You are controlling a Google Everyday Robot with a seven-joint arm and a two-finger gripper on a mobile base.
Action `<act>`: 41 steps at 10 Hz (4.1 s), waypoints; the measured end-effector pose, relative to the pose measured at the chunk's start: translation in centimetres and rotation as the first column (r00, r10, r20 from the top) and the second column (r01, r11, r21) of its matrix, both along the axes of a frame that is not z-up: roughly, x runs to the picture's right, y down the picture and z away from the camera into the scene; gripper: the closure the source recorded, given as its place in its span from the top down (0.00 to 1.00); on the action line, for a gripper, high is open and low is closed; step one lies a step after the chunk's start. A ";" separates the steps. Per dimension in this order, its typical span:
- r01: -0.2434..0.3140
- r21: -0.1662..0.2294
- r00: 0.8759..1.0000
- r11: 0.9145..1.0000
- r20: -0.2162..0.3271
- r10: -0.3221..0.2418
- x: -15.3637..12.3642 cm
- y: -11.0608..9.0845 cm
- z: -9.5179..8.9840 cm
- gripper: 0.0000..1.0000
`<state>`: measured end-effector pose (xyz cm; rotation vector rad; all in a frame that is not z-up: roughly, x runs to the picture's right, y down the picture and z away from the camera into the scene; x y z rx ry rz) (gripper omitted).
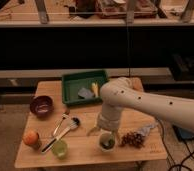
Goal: Place pepper in purple bowl
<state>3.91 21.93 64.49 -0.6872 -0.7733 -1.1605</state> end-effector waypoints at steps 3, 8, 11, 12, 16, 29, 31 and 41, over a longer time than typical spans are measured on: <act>-0.025 -0.018 1.000 1.000 -0.016 0.025 0.7 1.1 0.3 0.80; -0.047 -0.048 0.998 0.998 -0.048 0.045 2.1 2.1 1.2 0.80; -0.049 -0.058 0.997 0.997 -0.056 0.046 2.3 2.3 1.5 0.62; -0.048 -0.060 0.997 0.997 -0.056 0.045 2.2 2.3 1.6 0.57; -0.057 -0.070 0.997 0.996 -0.059 0.053 2.4 2.4 1.7 0.54; -0.055 -0.042 0.995 0.998 -0.086 0.051 3.6 1.5 1.5 0.00; -0.036 0.002 0.997 0.999 -0.069 0.036 2.8 -0.5 -0.1 0.00; 0.115 0.310 0.988 0.944 0.066 -0.141 -10.4 -23.4 -3.8 0.00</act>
